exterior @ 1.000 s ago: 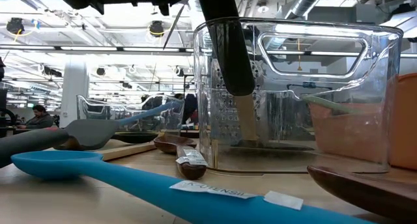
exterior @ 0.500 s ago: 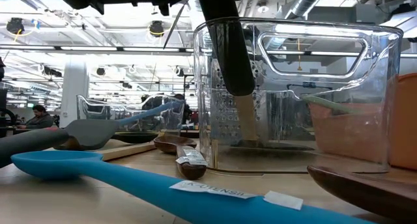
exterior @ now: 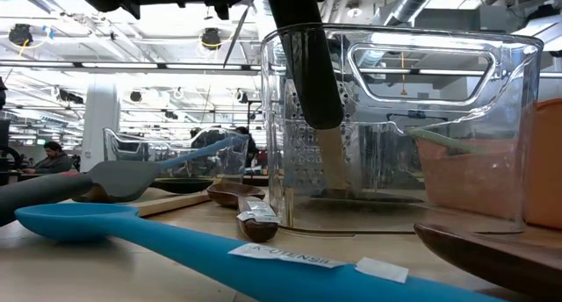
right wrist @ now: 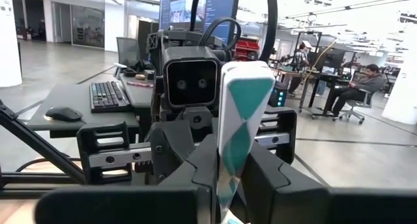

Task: Pick & Place Kitchen Items
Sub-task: Put the blue knife into the orange bin

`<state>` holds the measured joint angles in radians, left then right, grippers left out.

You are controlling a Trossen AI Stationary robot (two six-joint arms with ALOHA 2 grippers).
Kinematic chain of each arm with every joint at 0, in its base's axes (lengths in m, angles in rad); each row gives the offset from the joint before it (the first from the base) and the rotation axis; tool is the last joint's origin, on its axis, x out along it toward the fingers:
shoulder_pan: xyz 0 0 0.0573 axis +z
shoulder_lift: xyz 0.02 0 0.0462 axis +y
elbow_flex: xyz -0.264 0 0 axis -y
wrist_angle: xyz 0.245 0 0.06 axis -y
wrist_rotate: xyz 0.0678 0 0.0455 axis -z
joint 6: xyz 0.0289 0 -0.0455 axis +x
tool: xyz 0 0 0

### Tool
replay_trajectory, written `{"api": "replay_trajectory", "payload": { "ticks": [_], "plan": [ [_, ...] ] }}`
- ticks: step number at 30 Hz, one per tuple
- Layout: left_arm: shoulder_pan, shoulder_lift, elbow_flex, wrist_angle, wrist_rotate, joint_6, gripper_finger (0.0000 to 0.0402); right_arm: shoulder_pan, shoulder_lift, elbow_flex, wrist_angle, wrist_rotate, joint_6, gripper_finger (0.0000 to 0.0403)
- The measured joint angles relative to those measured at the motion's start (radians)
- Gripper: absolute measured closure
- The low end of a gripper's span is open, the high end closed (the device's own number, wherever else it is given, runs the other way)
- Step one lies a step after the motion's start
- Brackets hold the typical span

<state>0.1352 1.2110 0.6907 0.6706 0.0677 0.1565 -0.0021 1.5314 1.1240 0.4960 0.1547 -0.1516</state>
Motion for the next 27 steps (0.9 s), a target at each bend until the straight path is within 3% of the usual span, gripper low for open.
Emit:
{"api": "replay_trajectory", "payload": {
  "ticks": [16,27],
  "plan": [
    [0.0,0.002,0.0,0.003,-0.009,-0.007,0.0377,-0.004,-0.038,-0.003,-0.059,0.0,0.01,0.0367],
    [0.003,-0.001,0.0,0.001,-0.022,-0.001,0.0277,-0.032,-0.199,-0.003,-0.273,0.103,-0.014,0.0367]
  ]
}}
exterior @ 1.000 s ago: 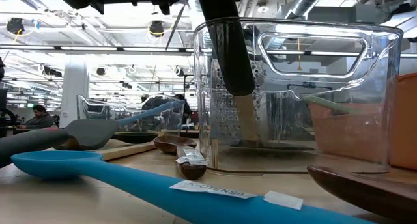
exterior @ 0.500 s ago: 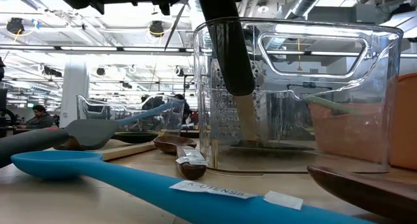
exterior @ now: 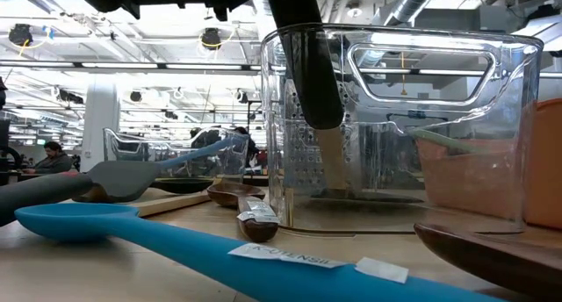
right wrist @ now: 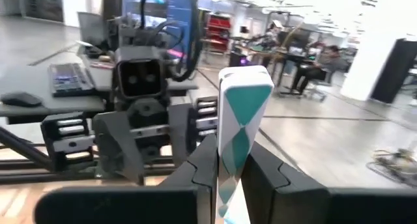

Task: Pick & Place Kitchen Items
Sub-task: Put the blue knife into the orange bin

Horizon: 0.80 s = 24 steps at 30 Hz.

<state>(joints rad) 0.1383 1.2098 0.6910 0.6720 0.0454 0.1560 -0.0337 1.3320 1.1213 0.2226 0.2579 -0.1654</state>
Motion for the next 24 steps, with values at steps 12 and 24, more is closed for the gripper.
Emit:
{"api": "replay_trajectory", "payload": {
  "ticks": [12,24],
  "plan": [
    [0.008,-0.058,-0.001,-0.078,0.005,0.002,0.0259,-0.002,-0.34,0.002,-0.413,0.145,0.141,0.0367],
    [0.016,-0.198,-0.001,-0.263,0.004,0.003,0.0288,0.0,-0.468,0.002,-0.9,0.138,0.575,0.0367]
  ]
}}
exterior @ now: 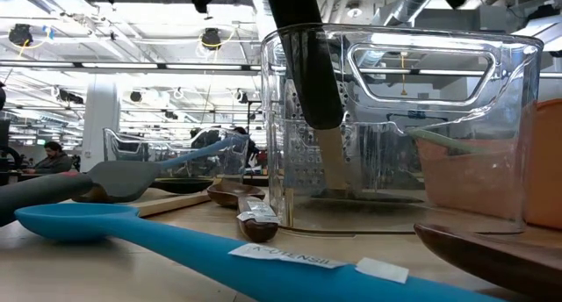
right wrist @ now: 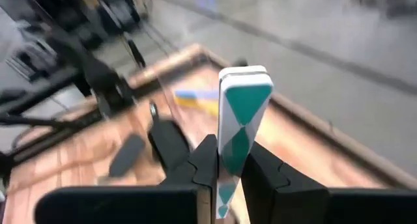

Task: Pick & Place Kitchen Items
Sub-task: Put the blue knife into the orange bin

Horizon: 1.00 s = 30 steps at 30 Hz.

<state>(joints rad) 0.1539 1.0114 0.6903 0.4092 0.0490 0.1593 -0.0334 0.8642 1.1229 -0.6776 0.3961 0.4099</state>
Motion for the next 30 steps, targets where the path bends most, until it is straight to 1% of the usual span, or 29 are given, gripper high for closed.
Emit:
{"api": "replay_trajectory", "payload": {
  "ticks": [4,7,12,15,23,30],
  "plan": [
    [0.0,-0.034,0.0,-0.06,0.0,0.0,0.0292,0.0,0.031,0.0,-0.163,-0.013,0.154,0.0367],
    [0.0,-0.059,0.0,-0.108,0.0,0.0,0.0293,0.0,0.05,0.0,-0.248,-0.059,0.246,0.0367],
    [0.0,-0.077,0.0,-0.147,0.0,-0.005,0.0294,0.0,0.073,0.0,-0.263,-0.193,0.334,0.0367],
    [0.0,-0.076,0.0,-0.156,0.0,-0.006,0.0294,0.009,0.09,0.0,-0.279,-0.23,0.375,0.0367],
    [0.0,-0.076,0.0,-0.193,0.0,-0.006,0.0294,0.106,0.167,-0.001,-0.378,-0.237,0.475,0.0367],
    [0.0,-0.076,0.0,-0.211,0.0,-0.007,0.0294,0.189,0.273,-0.001,-0.389,-0.23,0.512,0.0367]
  ]
}}
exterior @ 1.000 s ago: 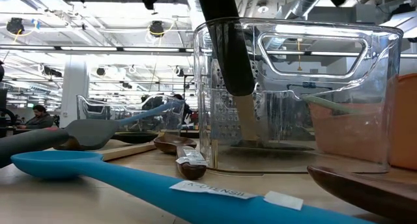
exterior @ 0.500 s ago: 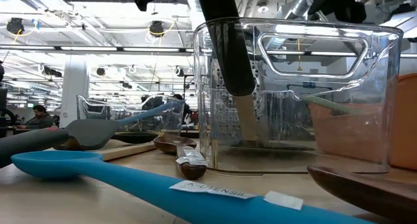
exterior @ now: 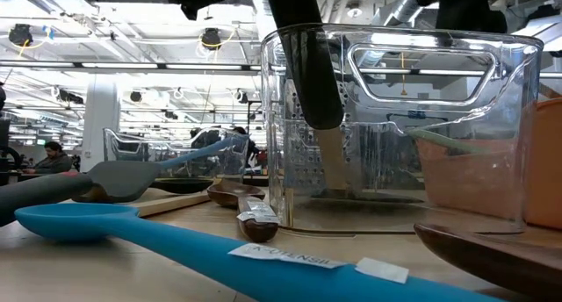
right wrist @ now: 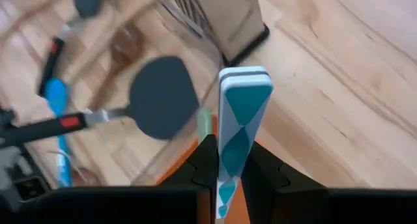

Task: Pick & Place Kitchen Items
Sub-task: Put the blue knife into the orange bin

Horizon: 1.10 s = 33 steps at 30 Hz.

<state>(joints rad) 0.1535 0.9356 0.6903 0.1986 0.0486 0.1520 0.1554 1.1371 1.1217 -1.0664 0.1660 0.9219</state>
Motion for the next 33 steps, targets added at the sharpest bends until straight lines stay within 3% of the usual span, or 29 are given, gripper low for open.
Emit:
{"api": "replay_trajectory", "payload": {
  "ticks": [10,23,29,33],
  "plan": [
    [-0.001,0.0,0.0,-0.005,0.0,0.0,0.0294,0.094,0.113,0.001,-0.007,0.043,0.022,0.0367],
    [-0.001,0.0,0.0,-0.047,0.0,-0.055,0.0294,0.164,0.112,-0.003,0.002,0.097,0.096,0.0367],
    [-0.001,0.0,0.0,-0.049,0.0,-0.055,0.0294,0.178,0.098,-0.132,0.104,0.09,0.174,0.0367],
    [-0.001,0.0,0.0,-0.049,0.0,-0.055,0.0294,0.159,0.076,-0.215,0.214,0.019,0.182,0.0367]
  ]
}}
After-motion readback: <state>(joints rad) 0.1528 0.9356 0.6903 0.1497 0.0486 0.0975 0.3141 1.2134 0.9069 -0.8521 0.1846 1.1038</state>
